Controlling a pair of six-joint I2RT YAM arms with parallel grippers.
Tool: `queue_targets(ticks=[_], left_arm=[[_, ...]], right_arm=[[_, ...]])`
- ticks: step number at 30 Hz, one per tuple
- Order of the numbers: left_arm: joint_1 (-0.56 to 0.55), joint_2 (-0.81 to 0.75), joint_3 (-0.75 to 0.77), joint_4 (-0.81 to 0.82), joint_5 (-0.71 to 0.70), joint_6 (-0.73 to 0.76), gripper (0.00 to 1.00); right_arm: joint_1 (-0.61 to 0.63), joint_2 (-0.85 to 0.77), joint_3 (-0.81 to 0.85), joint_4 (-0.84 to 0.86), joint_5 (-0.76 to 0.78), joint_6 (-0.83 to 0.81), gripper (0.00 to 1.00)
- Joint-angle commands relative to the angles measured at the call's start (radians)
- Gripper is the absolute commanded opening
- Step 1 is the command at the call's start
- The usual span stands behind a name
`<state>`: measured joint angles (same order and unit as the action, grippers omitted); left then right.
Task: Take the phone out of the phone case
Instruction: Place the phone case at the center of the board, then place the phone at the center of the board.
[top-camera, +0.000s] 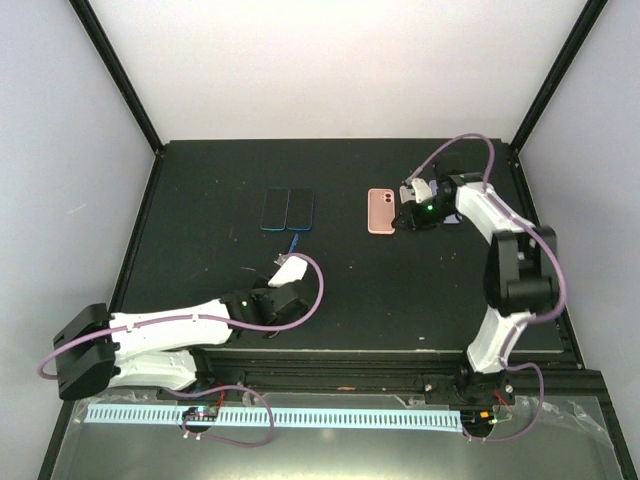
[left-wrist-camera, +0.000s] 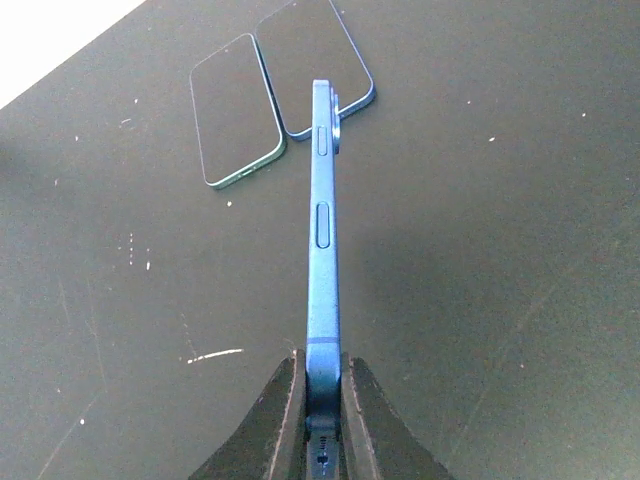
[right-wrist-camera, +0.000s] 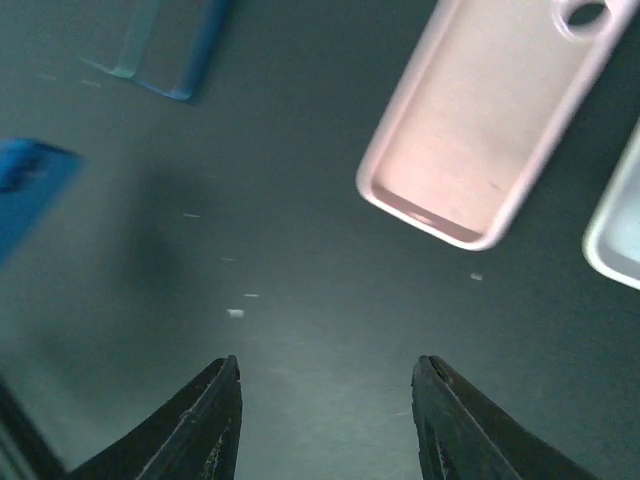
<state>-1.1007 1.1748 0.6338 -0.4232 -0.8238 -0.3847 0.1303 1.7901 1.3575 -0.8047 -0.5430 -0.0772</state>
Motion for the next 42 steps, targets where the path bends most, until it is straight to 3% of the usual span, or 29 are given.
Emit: queue_targets(ticks=[1,5,13,22,29,31,34,42], left_arm=[[0.026,0.092,0.140,-0.048,0.010,0.079,0.02],[0.031,0.261,0.268,-0.201,-0.047,0.143,0.02],[0.032,0.481,0.423,-0.320,-0.122,0.304,0.02],[0.044,0.582,0.636,-0.127,0.011,0.431,0.02],[0.094,0.812,0.831,-0.019,-0.124,0.500,0.02],[0.106,0.854,0.844,0.053,-0.195,0.555,0.01],[0.136,0.890,0.831,0.150,-0.180,0.598,0.01],[0.187,1.011,0.846,0.163,-0.166,0.631,0.02]], right_arm=[[-0.001,-0.201,-0.118,0.077,-0.208,-0.040,0.48],[-0.010,-0.345,-0.215,0.137,-0.251,-0.036,0.48],[-0.084,-0.519,-0.096,-0.057,-0.370,-0.063,0.48],[-0.175,-0.618,-0.301,0.152,-0.269,0.037,0.45],[-0.279,-0.598,-0.355,0.188,-0.325,0.063,0.44],[-0.285,-0.604,-0.365,0.201,-0.327,0.070,0.44],[-0.290,-0.616,-0.380,0.223,-0.325,0.082,0.44],[-0.292,-0.626,-0.404,0.257,-0.326,0.100,0.44]])
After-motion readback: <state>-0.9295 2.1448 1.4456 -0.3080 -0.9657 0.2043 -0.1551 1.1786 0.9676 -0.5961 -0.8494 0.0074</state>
